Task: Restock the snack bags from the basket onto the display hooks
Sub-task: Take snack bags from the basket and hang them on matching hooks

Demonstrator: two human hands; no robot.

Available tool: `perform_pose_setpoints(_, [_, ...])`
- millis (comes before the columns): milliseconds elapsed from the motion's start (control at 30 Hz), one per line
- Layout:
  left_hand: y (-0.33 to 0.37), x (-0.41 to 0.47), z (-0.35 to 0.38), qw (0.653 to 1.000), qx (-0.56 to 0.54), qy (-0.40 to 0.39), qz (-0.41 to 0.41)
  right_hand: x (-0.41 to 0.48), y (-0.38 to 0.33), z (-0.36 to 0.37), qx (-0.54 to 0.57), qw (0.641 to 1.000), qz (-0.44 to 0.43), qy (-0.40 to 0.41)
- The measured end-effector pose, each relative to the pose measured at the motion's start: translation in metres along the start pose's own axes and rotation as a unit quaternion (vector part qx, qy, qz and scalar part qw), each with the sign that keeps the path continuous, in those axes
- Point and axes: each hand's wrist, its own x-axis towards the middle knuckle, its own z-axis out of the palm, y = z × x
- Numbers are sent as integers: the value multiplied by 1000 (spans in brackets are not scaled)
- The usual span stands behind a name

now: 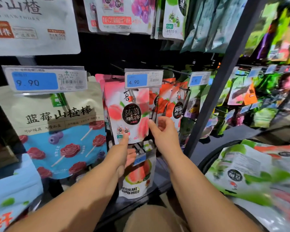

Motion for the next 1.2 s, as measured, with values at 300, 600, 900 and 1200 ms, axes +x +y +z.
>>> perform_pose_setpoints(300, [-19, -54, 73, 977, 147, -153, 31, -48, -45, -110, -118, 993, 5, 8])
perform_pose_setpoints(600, [-67, -104, 141, 783, 456, -360, 224, -100, -63, -259, -358, 927, 105, -46])
perform_pose_setpoints(900, [-63, -105, 147, 702, 493, -446, 256, -98, -28, -307, -466, 870, 88, -134])
perform_pose_setpoints(1200, [-59, -106, 152, 720, 481, -461, 197, -86, 6, -297, -535, 799, -59, -266])
